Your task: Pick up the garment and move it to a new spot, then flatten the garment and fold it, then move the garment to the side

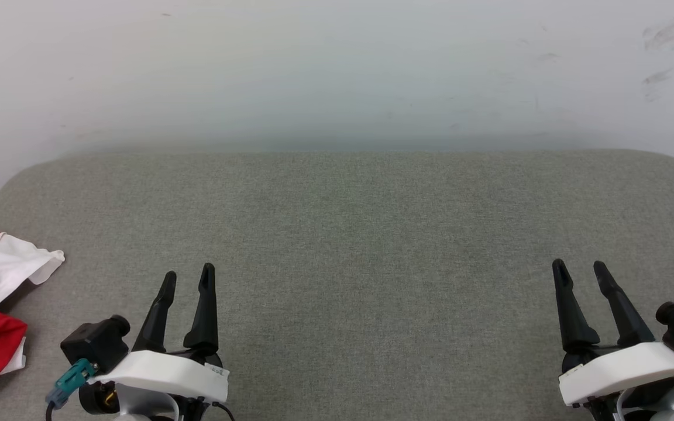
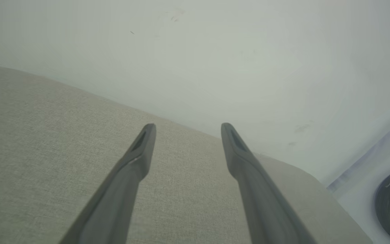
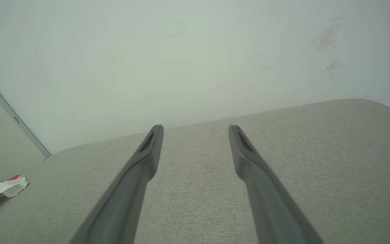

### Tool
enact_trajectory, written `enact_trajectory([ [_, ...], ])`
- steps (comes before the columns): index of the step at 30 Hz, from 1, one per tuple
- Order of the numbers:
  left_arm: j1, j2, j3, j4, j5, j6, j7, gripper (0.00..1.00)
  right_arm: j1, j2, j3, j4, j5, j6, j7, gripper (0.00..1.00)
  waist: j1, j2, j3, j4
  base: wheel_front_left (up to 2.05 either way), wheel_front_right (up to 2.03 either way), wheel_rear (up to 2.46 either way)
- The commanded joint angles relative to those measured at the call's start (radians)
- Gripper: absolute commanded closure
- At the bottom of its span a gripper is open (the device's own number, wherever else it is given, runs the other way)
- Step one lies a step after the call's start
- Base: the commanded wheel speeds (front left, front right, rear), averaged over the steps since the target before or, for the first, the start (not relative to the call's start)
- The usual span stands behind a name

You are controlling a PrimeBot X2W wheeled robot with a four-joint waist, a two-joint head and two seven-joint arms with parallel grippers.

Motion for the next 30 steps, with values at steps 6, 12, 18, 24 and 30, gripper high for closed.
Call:
enact_trajectory([
  [6, 0.007, 0.0, -0.005, 0.003, 0.084, 0.005, -0.021, 0.0, 0.003, 0.004, -0.006, -0.028, -0.076, 0.0, 0.002, 0.0, 0.0001, 0.0, -0.001, 0.0, 0.0, 0.0, 0.0],
  [12, 0.013, 0.0, -0.009, 0.009, 0.14, 0.009, -0.035, 0.0, 0.011, 0.004, -0.008, -0.041, -0.122, 0.0, 0.005, 0.0, 0.0001, 0.0, -0.004, -0.001, 0.0, 0.0, 0.0],
  [18, 0.012, 0.0, -0.017, 0.014, 0.19, 0.01, -0.047, 0.0, 0.016, 0.004, -0.012, -0.053, -0.165, 0.0, 0.011, 0.0, 0.0001, 0.0, -0.006, 0.001, 0.0, 0.0, 0.0],
  [24, 0.014, 0.0, -0.025, 0.022, 0.237, 0.013, -0.061, 0.0, 0.021, 0.004, -0.014, -0.055, -0.196, 0.0, 0.022, 0.0, 0.0001, 0.0, -0.011, 0.003, 0.0, 0.0, 0.0],
  [30, 0.014, 0.0, -0.03, 0.032, 0.273, 0.018, -0.071, 0.0, 0.029, 0.004, -0.015, -0.059, -0.217, 0.0, 0.029, 0.0, 0.0001, 0.0, -0.016, 0.008, 0.0, 0.0, 0.0],
])
